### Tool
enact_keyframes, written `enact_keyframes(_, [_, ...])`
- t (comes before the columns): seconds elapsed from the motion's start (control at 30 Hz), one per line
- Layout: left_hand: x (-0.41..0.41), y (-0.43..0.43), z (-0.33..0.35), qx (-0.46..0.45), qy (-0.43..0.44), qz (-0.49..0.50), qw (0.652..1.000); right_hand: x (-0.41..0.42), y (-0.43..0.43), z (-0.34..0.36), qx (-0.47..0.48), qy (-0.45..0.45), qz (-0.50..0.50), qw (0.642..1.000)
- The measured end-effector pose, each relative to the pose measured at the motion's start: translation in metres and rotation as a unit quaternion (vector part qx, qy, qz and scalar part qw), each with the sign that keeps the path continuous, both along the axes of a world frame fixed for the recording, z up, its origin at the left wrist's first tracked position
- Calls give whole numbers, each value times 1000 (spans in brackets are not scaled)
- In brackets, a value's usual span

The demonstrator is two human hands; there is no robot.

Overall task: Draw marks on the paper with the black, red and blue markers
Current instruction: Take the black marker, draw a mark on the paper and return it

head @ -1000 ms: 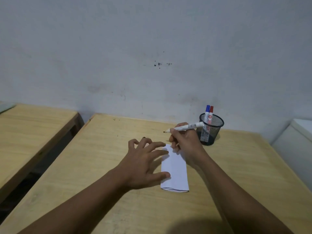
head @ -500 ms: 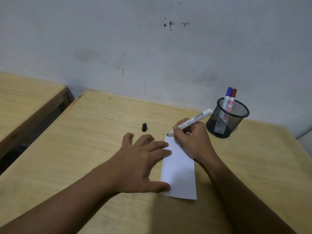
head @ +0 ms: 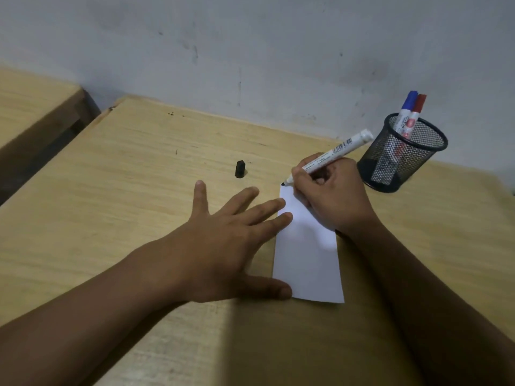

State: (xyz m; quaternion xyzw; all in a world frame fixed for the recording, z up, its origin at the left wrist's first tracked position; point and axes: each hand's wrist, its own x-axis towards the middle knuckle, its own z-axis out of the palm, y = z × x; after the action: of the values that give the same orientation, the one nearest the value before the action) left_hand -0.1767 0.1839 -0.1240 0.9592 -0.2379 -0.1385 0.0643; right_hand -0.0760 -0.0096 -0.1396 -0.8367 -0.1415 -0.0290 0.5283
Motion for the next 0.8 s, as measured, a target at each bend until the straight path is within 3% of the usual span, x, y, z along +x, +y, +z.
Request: enact_keyframes(0.8, [0, 1, -2, -14, -12, -6, 1000, -8, 0, 12, -53, -3, -10, 999])
